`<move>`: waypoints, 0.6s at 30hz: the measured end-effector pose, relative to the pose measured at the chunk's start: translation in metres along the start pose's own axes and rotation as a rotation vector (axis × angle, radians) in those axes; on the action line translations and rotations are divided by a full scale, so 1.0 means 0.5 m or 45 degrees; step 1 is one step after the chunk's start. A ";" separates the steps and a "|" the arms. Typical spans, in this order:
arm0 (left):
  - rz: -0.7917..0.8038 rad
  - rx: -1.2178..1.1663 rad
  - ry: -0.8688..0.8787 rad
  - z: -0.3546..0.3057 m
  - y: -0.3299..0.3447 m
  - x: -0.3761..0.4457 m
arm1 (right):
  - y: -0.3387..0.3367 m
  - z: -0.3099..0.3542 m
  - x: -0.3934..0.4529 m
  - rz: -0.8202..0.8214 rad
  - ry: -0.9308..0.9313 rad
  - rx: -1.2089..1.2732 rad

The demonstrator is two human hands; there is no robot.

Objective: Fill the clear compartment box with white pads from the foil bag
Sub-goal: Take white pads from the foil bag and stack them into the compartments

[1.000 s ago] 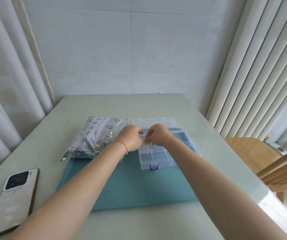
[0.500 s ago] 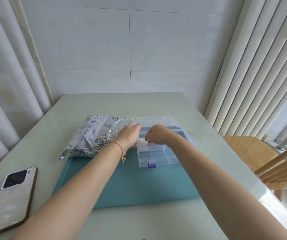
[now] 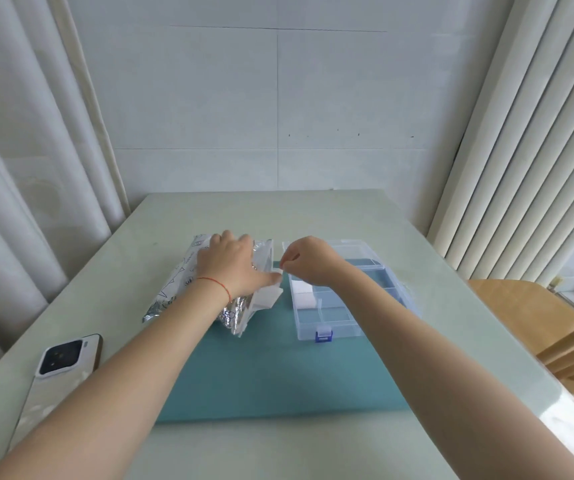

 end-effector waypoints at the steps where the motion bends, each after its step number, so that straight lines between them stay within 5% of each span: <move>1: 0.012 0.089 0.020 0.000 0.009 -0.002 | 0.011 0.011 0.008 0.055 -0.013 -0.068; 4: -0.041 0.122 0.055 0.010 0.022 0.004 | 0.049 0.039 0.023 0.198 -0.036 -0.383; 10: -0.082 -0.356 0.024 0.060 0.030 0.008 | 0.082 0.044 0.027 0.247 -0.034 -0.652; 18: -0.148 -0.318 0.025 0.074 0.048 0.007 | 0.090 0.056 0.026 0.359 -0.033 -0.565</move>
Point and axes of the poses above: each hand's wrist, its own x-axis towards the middle knuckle, its own y-axis out of the palm, z = x × y, the point moved 1 cm from there along x, towards the middle knuckle, and after that the axes turned 2 degrees about y, right-handed, at the moved point
